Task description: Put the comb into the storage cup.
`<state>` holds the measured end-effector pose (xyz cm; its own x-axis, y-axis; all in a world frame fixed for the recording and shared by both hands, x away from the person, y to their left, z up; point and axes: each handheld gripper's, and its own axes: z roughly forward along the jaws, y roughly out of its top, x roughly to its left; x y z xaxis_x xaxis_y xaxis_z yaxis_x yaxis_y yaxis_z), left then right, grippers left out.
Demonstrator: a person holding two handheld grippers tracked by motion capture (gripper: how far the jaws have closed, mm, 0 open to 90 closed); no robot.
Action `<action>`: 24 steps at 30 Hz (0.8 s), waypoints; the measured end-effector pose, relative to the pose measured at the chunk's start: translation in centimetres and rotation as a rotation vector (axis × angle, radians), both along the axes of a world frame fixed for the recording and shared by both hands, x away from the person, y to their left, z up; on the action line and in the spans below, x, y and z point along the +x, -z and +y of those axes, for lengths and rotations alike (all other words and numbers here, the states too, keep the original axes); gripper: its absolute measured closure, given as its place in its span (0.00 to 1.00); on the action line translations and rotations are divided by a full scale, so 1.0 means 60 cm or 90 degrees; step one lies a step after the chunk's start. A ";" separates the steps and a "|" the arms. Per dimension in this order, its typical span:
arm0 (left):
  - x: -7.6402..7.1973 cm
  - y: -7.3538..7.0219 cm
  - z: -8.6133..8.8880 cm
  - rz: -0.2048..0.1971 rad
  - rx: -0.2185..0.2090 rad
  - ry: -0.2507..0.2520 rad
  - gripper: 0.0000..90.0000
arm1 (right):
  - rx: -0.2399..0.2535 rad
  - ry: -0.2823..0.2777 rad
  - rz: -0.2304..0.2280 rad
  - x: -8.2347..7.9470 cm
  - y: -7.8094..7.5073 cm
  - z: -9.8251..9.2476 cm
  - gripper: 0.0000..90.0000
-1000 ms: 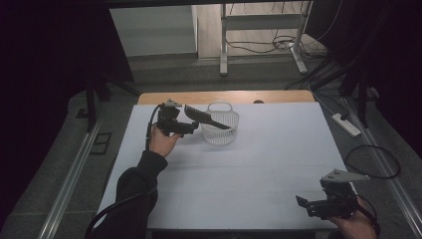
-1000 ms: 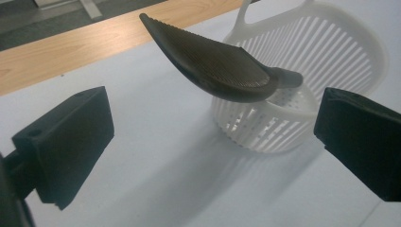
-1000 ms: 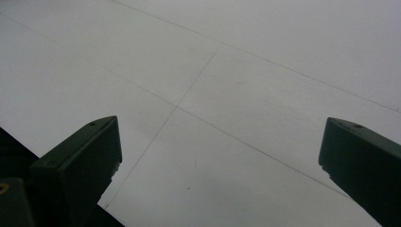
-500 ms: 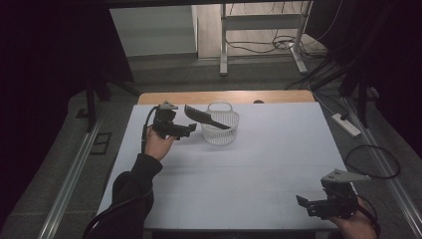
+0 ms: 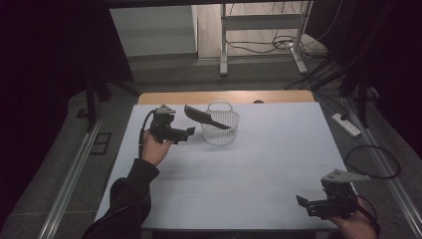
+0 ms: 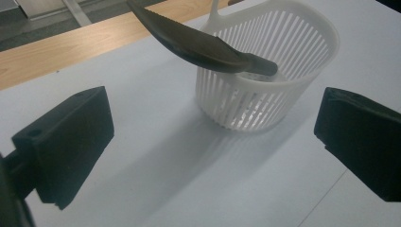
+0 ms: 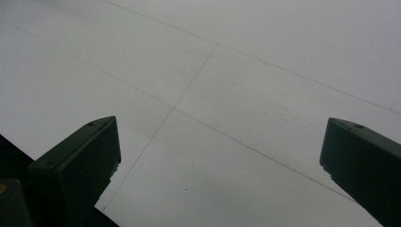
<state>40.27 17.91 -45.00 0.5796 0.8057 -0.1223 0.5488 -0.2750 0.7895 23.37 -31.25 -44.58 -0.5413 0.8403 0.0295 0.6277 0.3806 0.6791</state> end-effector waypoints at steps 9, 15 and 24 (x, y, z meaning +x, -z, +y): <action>-0.009 0.004 -0.001 0.005 -0.008 0.008 0.00 | 0.000 0.000 -0.001 0.000 0.000 0.000 0.00; -0.016 0.004 -0.005 0.006 -0.001 0.016 0.00 | 0.000 -0.003 0.000 -0.001 0.000 0.001 0.00; -0.027 0.002 0.000 0.012 -0.005 0.019 0.00 | 0.002 -0.005 -0.001 -0.001 -0.001 0.000 0.00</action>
